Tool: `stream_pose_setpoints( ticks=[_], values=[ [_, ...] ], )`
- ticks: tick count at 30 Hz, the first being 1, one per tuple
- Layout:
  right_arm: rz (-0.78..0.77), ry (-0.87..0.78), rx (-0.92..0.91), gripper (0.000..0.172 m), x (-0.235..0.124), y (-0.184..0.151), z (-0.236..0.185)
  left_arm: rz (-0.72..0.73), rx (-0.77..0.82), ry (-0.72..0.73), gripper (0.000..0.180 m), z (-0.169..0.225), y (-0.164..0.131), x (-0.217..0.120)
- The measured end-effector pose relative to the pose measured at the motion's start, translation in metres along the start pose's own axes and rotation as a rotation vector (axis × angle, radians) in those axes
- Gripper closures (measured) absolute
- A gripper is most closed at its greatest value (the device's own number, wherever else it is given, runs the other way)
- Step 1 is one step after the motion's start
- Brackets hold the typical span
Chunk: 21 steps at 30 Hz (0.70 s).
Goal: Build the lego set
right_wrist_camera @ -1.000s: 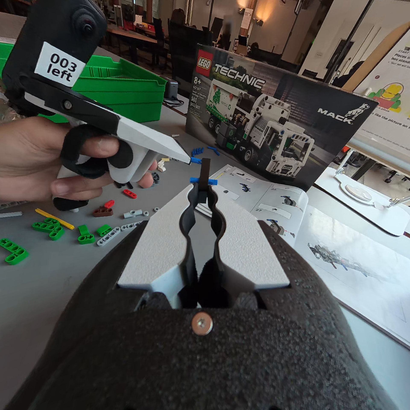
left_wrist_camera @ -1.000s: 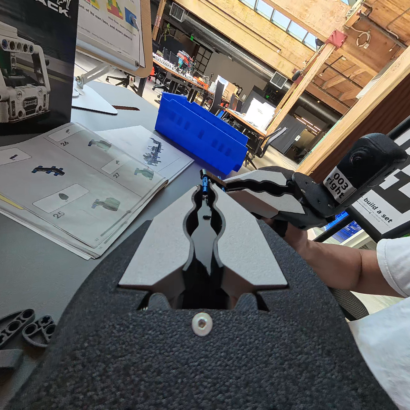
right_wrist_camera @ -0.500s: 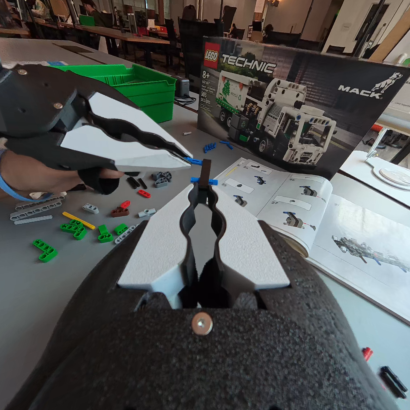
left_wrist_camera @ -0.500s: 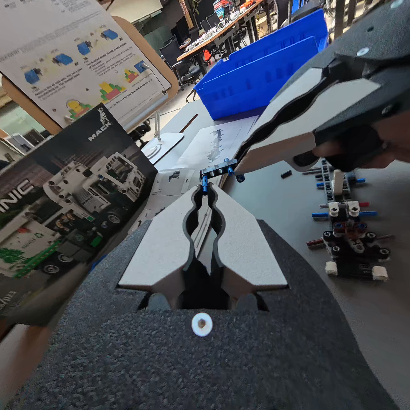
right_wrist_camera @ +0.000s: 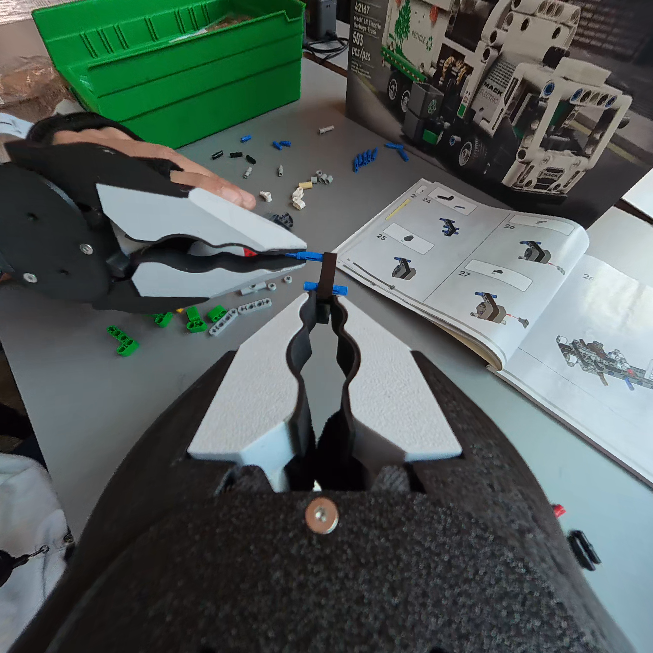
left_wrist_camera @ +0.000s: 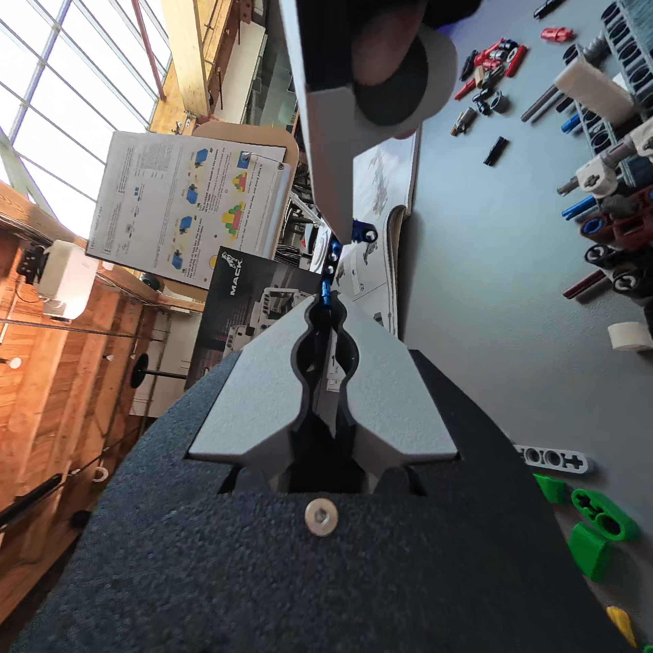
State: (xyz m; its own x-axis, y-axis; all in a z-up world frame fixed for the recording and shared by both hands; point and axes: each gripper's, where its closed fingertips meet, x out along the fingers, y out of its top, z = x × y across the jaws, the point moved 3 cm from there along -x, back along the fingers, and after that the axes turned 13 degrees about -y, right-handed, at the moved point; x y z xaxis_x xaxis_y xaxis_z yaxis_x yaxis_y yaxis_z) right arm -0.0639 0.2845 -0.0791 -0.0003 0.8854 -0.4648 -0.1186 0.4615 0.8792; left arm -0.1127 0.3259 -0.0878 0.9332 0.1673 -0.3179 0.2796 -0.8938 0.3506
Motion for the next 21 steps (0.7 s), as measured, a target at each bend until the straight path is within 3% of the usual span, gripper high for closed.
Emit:
stream_pose_setpoints(
  ticks=[5, 11, 14, 18, 21],
  values=[
    [-0.043, 0.039, 0.019, 0.165, -0.002, -0.005, 0.001, -0.029, 0.089, 0.016, 0.178, 0.006, 0.003, 0.001],
    [0.011, 0.022, -0.074, 0.165, -0.002, -0.003, -0.002, 0.029, 0.004, -0.005, 0.178, 0.004, 0.008, -0.001],
    [0.015, 0.037, -0.103, 0.165, 0.003, -0.005, -0.009, -0.010, 0.097, 0.022, 0.178, 0.009, 0.010, 0.001],
    [0.008, 0.008, -0.089, 0.165, 0.004, -0.005, -0.001, -0.005, 0.074, 0.000, 0.178, 0.009, 0.006, 0.001],
    [0.030, 0.080, 0.010, 0.165, 0.000, 0.001, 0.007, -0.001, 0.066, -0.002, 0.178, 0.007, 0.004, 0.000]
  ],
)
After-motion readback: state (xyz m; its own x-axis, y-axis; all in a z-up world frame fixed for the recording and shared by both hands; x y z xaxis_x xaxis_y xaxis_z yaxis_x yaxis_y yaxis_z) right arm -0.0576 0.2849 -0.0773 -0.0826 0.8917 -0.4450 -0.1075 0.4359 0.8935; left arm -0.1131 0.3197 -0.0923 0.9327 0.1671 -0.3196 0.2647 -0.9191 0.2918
